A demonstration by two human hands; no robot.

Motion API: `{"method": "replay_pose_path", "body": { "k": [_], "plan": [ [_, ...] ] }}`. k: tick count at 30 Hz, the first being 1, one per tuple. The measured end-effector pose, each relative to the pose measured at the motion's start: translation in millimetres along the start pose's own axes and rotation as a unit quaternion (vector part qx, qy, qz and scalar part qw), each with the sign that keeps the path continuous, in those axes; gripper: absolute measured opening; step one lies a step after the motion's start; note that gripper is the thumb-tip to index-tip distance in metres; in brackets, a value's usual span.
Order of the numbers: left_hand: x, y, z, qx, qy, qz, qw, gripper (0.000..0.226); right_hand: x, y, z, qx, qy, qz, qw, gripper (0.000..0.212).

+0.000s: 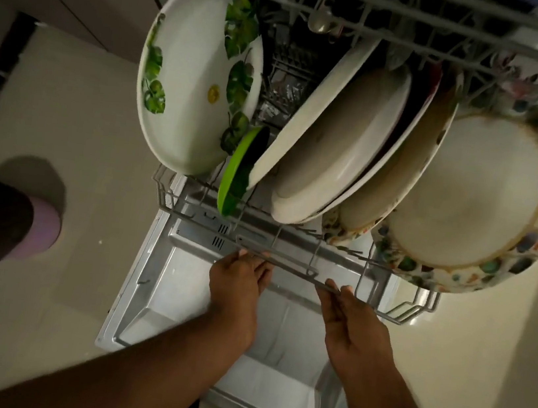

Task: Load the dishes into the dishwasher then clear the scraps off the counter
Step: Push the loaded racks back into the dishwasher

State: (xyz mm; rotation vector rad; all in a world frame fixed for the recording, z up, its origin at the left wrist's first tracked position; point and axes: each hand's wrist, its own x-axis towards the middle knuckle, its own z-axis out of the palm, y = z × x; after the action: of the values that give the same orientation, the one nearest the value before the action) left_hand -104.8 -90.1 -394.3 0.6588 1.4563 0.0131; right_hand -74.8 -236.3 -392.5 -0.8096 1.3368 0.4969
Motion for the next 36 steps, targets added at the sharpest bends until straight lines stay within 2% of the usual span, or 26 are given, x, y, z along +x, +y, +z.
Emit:
{"method": "replay_pose_path", "body": {
  "k": [6, 19, 23, 26, 33, 36],
  "plan": [
    [7.6, -0.7, 0.4, -0.019, 0.002, 0.005, 1.000, 0.021, 8.0, -2.6, -3.1, -0.007, -0.007, -0.001, 1.000, 0.012],
    [19.1, -3.6, -2.3, -0.022, -0.013, 0.007, 1.000, 0.025, 20.1, 6.2, -8.6, -0.021, -0.024, -0.051, 0.998, 0.012],
    [15.0, -7.8, -6.4, -0.008, -0.004, -0.016, 1.000, 0.014, 26.9, 15.4, -13.4, -0.006, -0.005, -0.034, 0.999, 0.018],
    [11.7, -6.8, -8.4, -0.012, 0.003, -0.036, 0.999, 0.025, 25.7, 22.3, -10.2, 0.014, 0.026, -0.046, 0.999, 0.023],
    [20.0, 0.9, -13.1, -0.036, -0.040, -0.069, 0.996, 0.026, 23.3, 28.6, -3.7, 0.027, 0.011, -0.072, 0.997, 0.007],
    [25.5, -2.3, -16.6, 0.007, -0.047, -0.075, 0.996, 0.026, 24.5, 32.8, -7.2, 0.018, 0.014, -0.094, 0.995, 0.006]
  ]
}}
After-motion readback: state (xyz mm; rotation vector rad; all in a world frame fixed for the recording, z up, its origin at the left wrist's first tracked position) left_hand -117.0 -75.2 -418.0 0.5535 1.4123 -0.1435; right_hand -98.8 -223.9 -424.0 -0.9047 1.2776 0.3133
